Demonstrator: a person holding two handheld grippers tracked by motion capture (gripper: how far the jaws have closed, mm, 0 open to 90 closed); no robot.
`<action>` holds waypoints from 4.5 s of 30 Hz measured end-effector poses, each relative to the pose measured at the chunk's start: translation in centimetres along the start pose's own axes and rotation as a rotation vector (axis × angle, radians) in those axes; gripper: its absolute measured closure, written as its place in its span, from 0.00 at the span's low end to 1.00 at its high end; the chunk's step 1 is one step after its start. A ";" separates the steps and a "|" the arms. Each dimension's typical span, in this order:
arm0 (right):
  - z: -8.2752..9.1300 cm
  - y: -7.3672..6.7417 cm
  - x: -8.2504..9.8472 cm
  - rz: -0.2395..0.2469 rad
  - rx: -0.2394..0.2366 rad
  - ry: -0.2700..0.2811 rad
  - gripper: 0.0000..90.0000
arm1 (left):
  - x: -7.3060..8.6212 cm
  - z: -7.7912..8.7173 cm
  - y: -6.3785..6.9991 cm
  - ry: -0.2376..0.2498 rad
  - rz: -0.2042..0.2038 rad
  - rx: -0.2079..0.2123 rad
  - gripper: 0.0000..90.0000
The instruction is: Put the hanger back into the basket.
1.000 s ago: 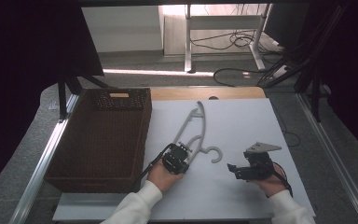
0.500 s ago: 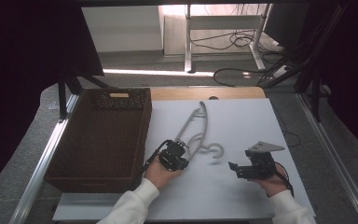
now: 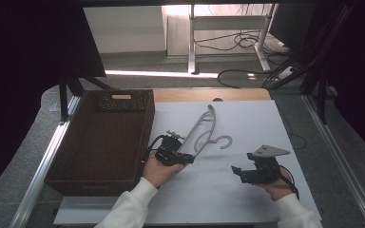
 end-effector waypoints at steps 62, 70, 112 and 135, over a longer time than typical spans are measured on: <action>1.9 1.2 0.8 0.002 0.068 0.000 0.22 | -6.6 13.4 0.4 0.363 0.063 0.173 0.91; 1.9 1.4 0.9 0.011 0.073 -0.003 0.22 | -6.8 15.7 -0.6 0.391 0.053 0.142 0.91; 1.5 1.5 1.3 0.021 0.090 -0.030 0.22 | -2.5 25.9 -8.3 0.537 0.109 0.046 0.91; 1.3 1.5 1.5 0.020 0.092 -0.039 0.22 | 0.5 29.1 -12.4 0.584 0.147 0.001 0.91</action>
Point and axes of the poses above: each handheld gripper's, and its own axes: z roughly backward along the jaws, x roughly out of its underside, y roughly to its right, the point moved 4 cm from there along -z, roughly forward along the jaws, and after that the axes turned 15 degrees about y, right-handed, at the moved point
